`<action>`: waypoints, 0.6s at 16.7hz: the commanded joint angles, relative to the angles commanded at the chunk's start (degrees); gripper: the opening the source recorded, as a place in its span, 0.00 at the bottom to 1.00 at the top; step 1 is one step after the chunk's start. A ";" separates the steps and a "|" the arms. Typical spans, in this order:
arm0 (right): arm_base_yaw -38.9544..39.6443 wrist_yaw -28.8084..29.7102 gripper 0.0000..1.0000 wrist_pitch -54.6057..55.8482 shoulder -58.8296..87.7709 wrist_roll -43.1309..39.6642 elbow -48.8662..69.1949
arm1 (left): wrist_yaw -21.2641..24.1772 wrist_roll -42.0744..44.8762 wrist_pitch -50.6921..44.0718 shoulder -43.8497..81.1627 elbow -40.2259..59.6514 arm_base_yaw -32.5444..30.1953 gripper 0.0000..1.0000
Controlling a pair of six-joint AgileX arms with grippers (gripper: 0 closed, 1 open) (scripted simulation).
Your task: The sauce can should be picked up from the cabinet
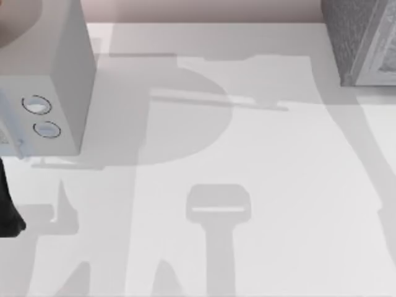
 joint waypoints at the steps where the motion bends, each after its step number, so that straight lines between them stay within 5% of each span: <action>1: 0.00 0.00 0.00 0.00 0.00 0.00 0.00 | 0.00 0.00 0.00 0.00 0.00 0.00 1.00; 5: 1.94 2.11 0.00 -2.20 -2.04 0.21 1.12 | 0.00 0.00 0.00 0.00 0.00 0.00 1.00; 10: 11.24 11.44 0.00 -16.55 -12.21 0.29 3.83 | 0.00 0.00 0.00 0.00 0.00 0.00 1.00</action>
